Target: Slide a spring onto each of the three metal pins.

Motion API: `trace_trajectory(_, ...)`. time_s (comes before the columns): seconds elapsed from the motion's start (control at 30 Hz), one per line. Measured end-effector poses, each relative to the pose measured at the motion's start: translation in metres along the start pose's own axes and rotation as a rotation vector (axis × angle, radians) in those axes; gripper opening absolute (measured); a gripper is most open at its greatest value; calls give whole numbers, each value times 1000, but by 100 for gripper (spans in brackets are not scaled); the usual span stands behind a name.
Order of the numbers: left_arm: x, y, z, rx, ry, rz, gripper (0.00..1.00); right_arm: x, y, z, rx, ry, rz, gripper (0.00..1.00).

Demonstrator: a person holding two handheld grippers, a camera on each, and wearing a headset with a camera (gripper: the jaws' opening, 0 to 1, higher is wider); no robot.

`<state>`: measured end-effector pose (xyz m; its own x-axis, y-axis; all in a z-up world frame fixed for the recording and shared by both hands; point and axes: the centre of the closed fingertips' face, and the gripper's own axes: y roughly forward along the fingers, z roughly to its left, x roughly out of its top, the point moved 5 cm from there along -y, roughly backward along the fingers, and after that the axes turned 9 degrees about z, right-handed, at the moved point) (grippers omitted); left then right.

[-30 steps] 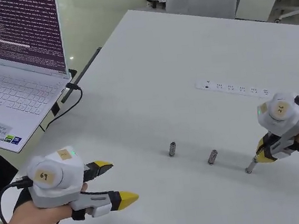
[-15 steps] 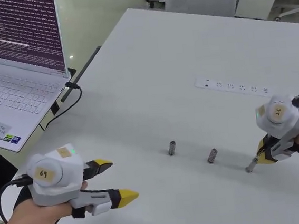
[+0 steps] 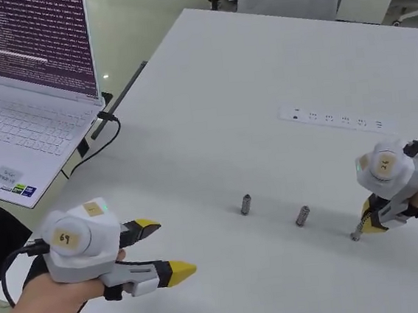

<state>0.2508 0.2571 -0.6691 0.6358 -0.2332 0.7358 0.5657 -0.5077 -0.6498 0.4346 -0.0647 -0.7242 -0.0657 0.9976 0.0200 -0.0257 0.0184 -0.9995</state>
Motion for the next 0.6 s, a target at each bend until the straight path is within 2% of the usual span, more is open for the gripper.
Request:
trace_trajectory(0.43, 2, 0, 1, 0, -2, -1, 57, -1, 20, -6, -7, 28, 9, 9)
trace_trajectory(0.6, 2, -1, 0, 3, -4, 0, 56, -1, 23, -5, -9, 42, 8, 9)
